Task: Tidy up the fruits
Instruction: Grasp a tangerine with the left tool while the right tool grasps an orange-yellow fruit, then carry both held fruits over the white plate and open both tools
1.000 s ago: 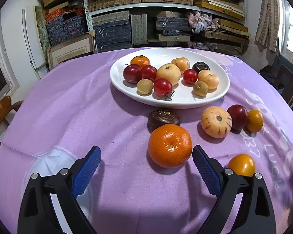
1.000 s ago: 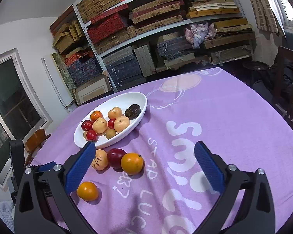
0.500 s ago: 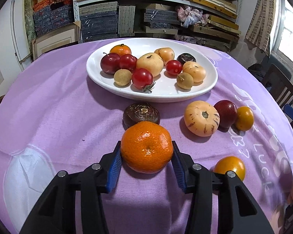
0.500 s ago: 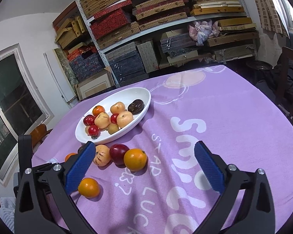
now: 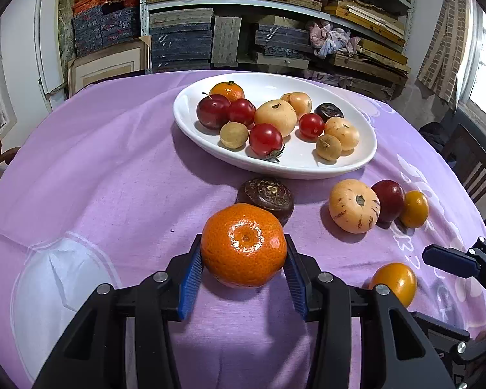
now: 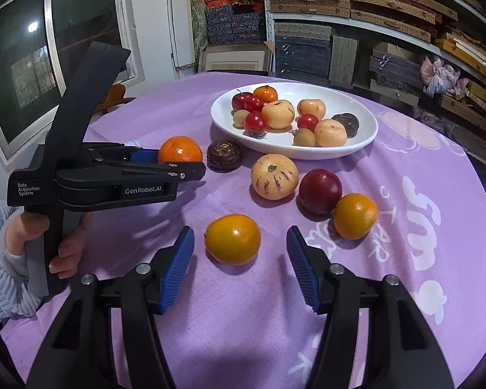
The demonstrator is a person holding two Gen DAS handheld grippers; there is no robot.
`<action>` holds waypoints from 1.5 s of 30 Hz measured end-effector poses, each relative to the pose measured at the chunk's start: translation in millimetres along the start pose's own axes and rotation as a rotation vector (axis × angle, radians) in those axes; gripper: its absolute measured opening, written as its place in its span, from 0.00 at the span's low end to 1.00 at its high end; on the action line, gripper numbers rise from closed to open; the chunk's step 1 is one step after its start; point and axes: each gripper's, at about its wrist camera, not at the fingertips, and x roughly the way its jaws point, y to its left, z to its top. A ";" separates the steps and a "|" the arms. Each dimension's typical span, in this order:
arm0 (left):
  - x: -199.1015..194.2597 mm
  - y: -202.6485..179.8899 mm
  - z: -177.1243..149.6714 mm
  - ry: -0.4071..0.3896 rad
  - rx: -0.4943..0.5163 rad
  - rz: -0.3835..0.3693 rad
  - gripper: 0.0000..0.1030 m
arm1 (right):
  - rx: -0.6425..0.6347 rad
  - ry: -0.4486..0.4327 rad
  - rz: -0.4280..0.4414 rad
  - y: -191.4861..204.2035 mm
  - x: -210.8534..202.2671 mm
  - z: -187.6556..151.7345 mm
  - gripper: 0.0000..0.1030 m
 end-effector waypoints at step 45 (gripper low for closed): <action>114.2 -28.8 181.7 -0.006 0.089 0.076 0.49 | -0.034 0.053 -0.060 -34.4 105.1 129.8 0.40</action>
